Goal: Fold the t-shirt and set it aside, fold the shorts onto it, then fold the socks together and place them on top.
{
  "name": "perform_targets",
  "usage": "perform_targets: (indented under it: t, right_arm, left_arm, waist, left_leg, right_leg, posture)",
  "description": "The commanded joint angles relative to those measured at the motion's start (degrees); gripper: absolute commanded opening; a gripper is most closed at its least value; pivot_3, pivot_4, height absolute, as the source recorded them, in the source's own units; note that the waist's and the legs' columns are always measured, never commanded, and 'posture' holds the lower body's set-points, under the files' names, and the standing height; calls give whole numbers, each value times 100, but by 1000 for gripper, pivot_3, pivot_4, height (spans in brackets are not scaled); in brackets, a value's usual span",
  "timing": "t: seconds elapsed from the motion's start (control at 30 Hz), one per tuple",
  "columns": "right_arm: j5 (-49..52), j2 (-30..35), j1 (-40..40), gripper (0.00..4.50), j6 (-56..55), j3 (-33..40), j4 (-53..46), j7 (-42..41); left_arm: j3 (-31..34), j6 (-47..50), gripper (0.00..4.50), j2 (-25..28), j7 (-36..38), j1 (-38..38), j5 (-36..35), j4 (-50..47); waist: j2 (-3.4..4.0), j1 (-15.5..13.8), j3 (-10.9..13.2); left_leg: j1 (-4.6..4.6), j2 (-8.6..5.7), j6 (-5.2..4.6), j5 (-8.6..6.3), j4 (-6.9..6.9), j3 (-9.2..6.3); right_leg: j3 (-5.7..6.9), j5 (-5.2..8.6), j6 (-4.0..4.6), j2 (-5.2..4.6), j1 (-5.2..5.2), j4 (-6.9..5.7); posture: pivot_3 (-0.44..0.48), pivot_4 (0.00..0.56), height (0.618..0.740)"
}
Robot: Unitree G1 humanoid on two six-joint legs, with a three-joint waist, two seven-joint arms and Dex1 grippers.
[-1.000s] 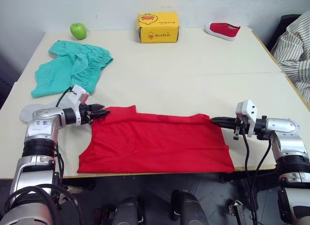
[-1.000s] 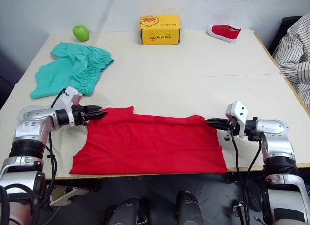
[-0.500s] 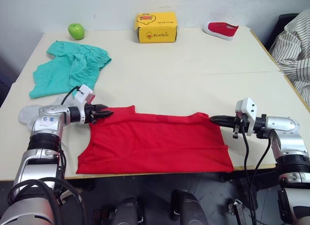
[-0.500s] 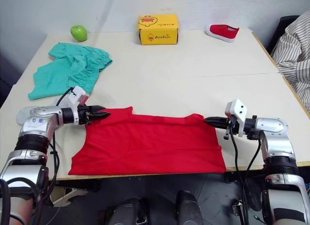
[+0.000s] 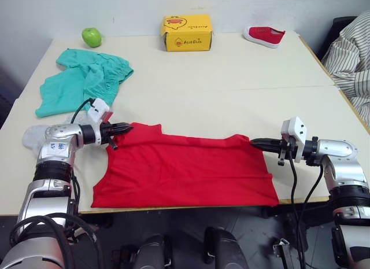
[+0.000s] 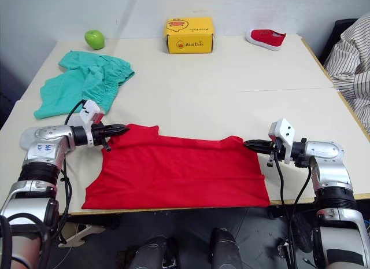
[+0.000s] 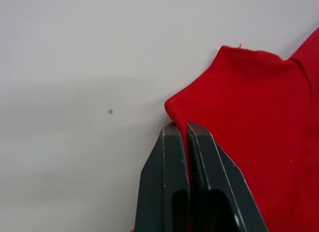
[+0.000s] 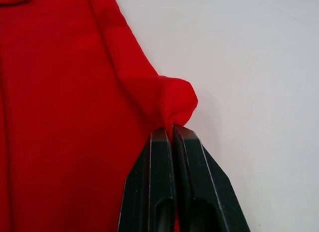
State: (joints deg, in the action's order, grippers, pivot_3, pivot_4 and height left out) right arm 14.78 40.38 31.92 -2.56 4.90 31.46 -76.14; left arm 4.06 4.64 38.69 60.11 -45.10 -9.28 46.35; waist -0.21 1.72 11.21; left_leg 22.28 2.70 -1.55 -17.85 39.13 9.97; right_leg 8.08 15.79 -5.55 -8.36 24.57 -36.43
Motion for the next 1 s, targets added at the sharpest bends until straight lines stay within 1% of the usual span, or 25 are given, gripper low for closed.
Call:
perform_targets:
  t: [0.03, 0.17, 0.3, 0.37, 0.5, 0.57, 0.63, 0.67, 0.73, 0.87, 0.93, 1.0]
  right_arm:
    - [160, 64, -68, 0, -306, 210, -312, 63]
    - [245, 75, -227, 0, -520, 336, -564, 198]
    - [214, 4, -605, 0, -1276, 521, -965, 510]
    - [184, -18, -808, 0, -1558, 533, -1093, 606]
    - [-65, -108, -1265, 0, -2723, 564, -1058, 982]
    - [-175, -134, -1359, 0, -3026, 546, -975, 1169]
    - [-393, -123, -1495, 0, -3529, 421, -809, 1231]
    - [-622, -119, -1511, 0, -3908, 373, -665, 1380]
    - [-884, -123, -1538, 0, -4417, 272, -423, 1549]
    - [-1372, -27, -1475, 0, -5195, 97, 88, 1984]
    - [-1430, 7, -1437, 0, -5363, 36, 260, 2118]
    - [-1365, 96, -1460, 0, -5573, -114, 330, 2046]
  left_arm:
    - [294, -781, 24, 149, 289, 197, -251, -459]
    - [437, -1396, 24, 179, 401, 462, -327, -761]
    - [492, -2779, 24, 256, 206, 947, -102, -1213]
    - [487, -3232, 24, 306, 140, 1175, -28, -1392]
    - [403, -4637, 24, 578, -20, 1857, 398, -1718]
    - [320, -5378, 24, 730, -212, 1964, 766, -1632]
    - [289, -6257, 24, 874, -632, 2074, 1400, -1483]
    - [254, -6528, 24, 909, -782, 2135, 1552, -1409]
    - [192, -7013, 24, 990, -1137, 2203, 1968, -1289]
    - [146, -7600, 24, 1149, -1829, 2264, 2697, -1069]
    - [55, -7730, 24, 1248, -2034, 2303, 2906, -964]
    - [5, -7819, 24, 1337, -2285, 2320, 3057, -866]
  waist:
    - [0, 5, 0]
    - [0, 2, 0]
    - [0, -3, 0]
    - [0, -6, 0]
    - [0, -1, 0]
    - [0, 2, 0]
    - [0, -4, 0]
    - [0, -5, -1]
    - [0, 2, 0]
    - [0, 13, 0]
    - [0, 19, 0]
    - [0, 27, 0]
  left_leg:
    - [0, 1, 0, 0, 0, 0]
    - [0, 2, 0, 0, 0, 0]
    - [-1, 5, -1, -1, -2, -2]
    - [0, 6, -5, -4, -2, -2]
    - [-5, 6, -9, -7, -2, -1]
    - [-6, 6, -9, -8, -4, 1]
    - [-6, 6, -11, -8, -3, 1]
    - [-8, 5, -12, -8, -3, 1]
    - [-10, 6, -14, -10, -7, 2]
    - [-10, 7, -17, -12, -9, 7]
    - [-10, 7, -17, -12, -10, 7]
    - [-11, 9, -17, -12, -11, 8]
  right_leg:
    - [0, 0, 0, 0, 1, 0]
    - [0, 0, 0, -1, 0, 0]
    - [0, 0, 0, -6, 0, 0]
    - [0, 0, 0, -8, 0, 2]
    - [-1, 0, 0, -13, -2, 0]
    - [-1, 0, 0, -13, -2, 2]
    - [0, -1, -2, -16, -2, 7]
    - [-1, -1, -2, -17, -3, 30]
    - [0, -1, -2, -17, -6, 36]
    - [0, -1, -2, -17, -4, 38]
    - [0, -1, -2, -17, -4, 38]
    - [0, -1, -2, -16, -4, 38]
  posture:
    - [0, 150, 740]
    - [0, 150, 740]
    - [0, 150, 740]
    - [0, 150, 740]
    - [0, 150, 740]
    - [0, 150, 740]
    - [0, 150, 740]
    - [0, 150, 740]
    - [0, 150, 740]
    - [0, 150, 740]
    - [0, 150, 740]
    - [0, 150, 740]
